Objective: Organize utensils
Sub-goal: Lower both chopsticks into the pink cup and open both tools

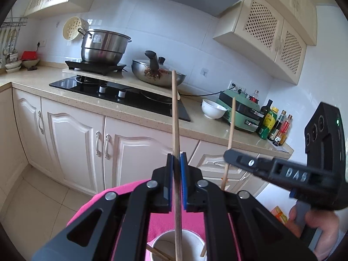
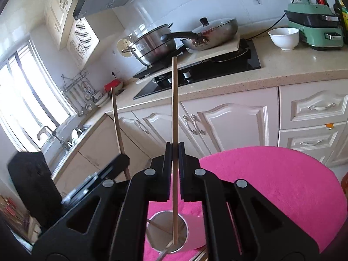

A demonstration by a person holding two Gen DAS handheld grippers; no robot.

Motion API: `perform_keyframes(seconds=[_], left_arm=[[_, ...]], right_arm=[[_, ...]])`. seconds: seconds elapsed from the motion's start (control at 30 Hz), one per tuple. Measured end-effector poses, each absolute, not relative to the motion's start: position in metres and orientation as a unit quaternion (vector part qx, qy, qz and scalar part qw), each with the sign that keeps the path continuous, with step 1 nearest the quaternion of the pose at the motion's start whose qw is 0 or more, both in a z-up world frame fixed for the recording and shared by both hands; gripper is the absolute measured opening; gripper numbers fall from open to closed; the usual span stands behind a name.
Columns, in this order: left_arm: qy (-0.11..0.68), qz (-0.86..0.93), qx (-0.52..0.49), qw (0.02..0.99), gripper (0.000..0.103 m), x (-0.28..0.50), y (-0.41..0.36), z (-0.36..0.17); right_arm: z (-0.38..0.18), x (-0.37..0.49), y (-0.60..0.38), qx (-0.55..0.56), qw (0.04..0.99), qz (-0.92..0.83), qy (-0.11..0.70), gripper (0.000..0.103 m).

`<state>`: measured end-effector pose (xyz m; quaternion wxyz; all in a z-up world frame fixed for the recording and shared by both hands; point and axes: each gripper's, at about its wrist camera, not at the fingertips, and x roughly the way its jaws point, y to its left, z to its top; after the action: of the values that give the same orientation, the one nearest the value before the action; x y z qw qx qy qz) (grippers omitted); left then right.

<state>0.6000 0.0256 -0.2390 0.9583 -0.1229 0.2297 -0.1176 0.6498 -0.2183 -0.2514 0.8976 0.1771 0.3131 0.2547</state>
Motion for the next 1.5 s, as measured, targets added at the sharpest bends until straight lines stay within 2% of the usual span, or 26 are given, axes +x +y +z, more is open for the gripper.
perform_keyframes(seconds=[0.33,0.67,1.2,1.23,1.3,1.5], left_arm=[[0.217,-0.117,-0.129,0.961,0.007,0.598,0.032,-0.231],[0.216,-0.111,-0.102,0.965,0.007,0.594,0.021,-0.247],[0.311,-0.115,-0.086,0.940,0.007,0.558,0.032,-0.276],[0.316,-0.116,-0.087,0.938,0.008,0.557,0.033,-0.277],[0.324,-0.114,-0.093,0.934,0.025,0.554,0.036,-0.277],[0.343,-0.101,-0.103,0.928,0.028,0.544,0.047,-0.275]], right_arm=[[-0.263,0.637,-0.214,0.142,0.905,0.254,0.310,0.006],[-0.270,0.623,-0.211,0.119,0.905,0.265,0.310,0.006],[-0.291,0.598,-0.213,0.107,0.887,0.267,0.362,0.007],[-0.292,0.597,-0.213,0.109,0.885,0.266,0.365,0.007],[-0.293,0.596,-0.213,0.113,0.883,0.266,0.370,0.007],[-0.286,0.590,-0.215,0.119,0.881,0.263,0.374,0.007]])
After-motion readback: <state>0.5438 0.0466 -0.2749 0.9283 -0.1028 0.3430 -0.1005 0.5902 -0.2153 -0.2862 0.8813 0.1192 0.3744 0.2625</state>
